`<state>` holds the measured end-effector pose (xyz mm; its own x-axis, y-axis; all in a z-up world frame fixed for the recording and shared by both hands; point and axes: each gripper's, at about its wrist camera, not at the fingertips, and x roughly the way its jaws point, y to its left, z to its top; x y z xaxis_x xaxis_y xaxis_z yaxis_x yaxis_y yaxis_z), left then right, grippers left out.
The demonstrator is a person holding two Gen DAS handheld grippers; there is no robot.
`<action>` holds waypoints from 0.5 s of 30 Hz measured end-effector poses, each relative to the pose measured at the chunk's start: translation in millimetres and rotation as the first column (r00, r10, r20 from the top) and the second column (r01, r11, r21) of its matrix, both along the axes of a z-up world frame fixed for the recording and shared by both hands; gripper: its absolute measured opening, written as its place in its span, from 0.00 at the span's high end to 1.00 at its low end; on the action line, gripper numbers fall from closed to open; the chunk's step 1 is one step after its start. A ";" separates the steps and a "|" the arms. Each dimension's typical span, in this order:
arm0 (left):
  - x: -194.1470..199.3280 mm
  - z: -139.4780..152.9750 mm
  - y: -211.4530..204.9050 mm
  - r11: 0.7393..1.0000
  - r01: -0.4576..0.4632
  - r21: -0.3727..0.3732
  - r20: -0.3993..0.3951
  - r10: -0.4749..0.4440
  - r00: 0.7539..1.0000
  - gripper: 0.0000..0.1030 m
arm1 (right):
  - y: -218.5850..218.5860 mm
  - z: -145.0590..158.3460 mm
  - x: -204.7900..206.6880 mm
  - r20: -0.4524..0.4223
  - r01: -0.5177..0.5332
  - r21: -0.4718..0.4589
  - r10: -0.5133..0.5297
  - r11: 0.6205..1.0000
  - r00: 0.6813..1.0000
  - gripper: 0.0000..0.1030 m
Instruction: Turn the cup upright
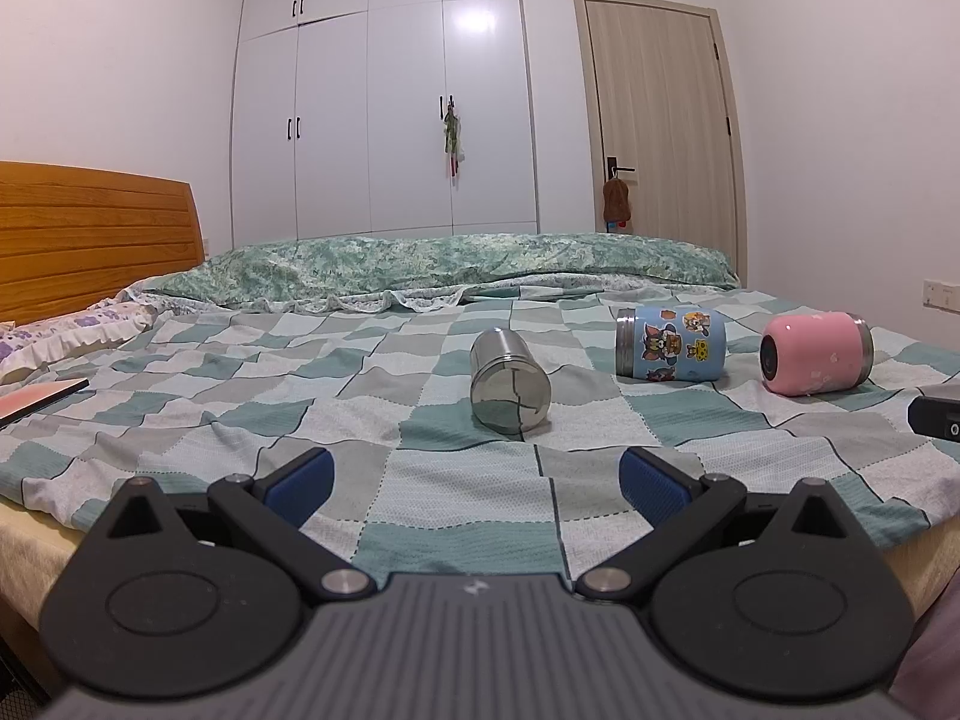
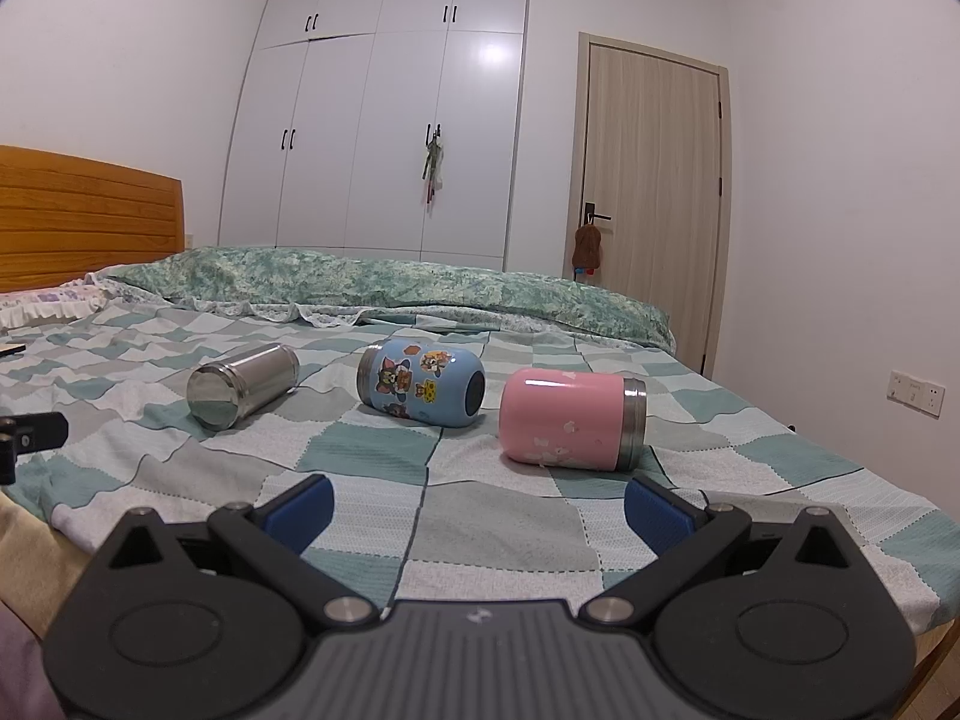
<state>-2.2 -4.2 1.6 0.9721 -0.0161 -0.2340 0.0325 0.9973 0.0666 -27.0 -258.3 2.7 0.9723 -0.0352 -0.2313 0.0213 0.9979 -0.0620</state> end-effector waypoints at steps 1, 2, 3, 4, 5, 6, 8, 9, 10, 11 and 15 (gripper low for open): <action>0.0 0.0 0.0 1.000 0.000 0.000 0.000 0.000 1.000 0.00 | 0.1 -0.1 0.0 0.000 0.000 0.000 0.000 1.000 1.000 0.00; 0.0 0.3 -0.4 1.000 0.000 0.000 0.000 0.000 1.000 0.00 | 0.0 0.1 0.4 0.000 0.000 0.000 0.000 1.000 1.000 0.00; -0.2 0.3 -0.4 1.000 0.001 0.000 0.001 -0.001 1.000 0.00 | 0.1 0.1 0.4 -0.001 0.000 0.000 0.000 1.000 1.000 0.00; -0.5 0.8 -1.1 1.000 0.001 0.001 0.001 -0.001 1.000 0.00 | 0.2 -0.3 0.0 0.000 0.000 0.000 0.000 1.000 1.000 0.00; -0.4 1.2 -1.8 1.000 0.001 0.002 0.001 -0.001 1.000 0.00 | 0.1 -0.1 0.3 0.000 0.000 -0.001 0.000 1.000 1.000 0.00; -0.6 1.3 -1.7 1.000 0.000 0.002 0.001 0.000 1.000 0.00 | 0.2 -0.5 0.0 0.000 0.000 -0.001 0.000 1.000 1.000 0.00; -0.6 1.3 -1.7 1.000 0.000 0.002 0.001 0.000 1.000 0.00 | 0.4 -0.3 0.4 -0.002 -0.001 -0.002 0.001 1.000 1.000 0.00; -0.6 1.4 -1.7 1.000 -0.002 0.003 -0.001 0.002 1.000 0.00 | 0.4 1.0 0.6 -0.004 -0.001 -0.004 0.001 1.000 1.000 0.00; -0.1 1.9 -1.9 1.000 0.000 0.005 -0.004 0.000 1.000 0.00 | 0.7 2.2 0.6 -0.007 -0.002 -0.008 0.002 1.000 1.000 0.00; 0.6 3.1 -2.8 1.000 0.002 0.009 -0.011 -0.002 1.000 0.00 | 1.1 3.6 0.9 -0.013 -0.009 -0.010 0.009 1.000 1.000 0.00; 3.4 9.1 -3.2 1.000 0.022 0.022 -0.035 -0.022 0.999 0.00 | 1.1 12.2 4.5 -0.019 -0.041 -0.002 0.041 0.999 0.999 0.00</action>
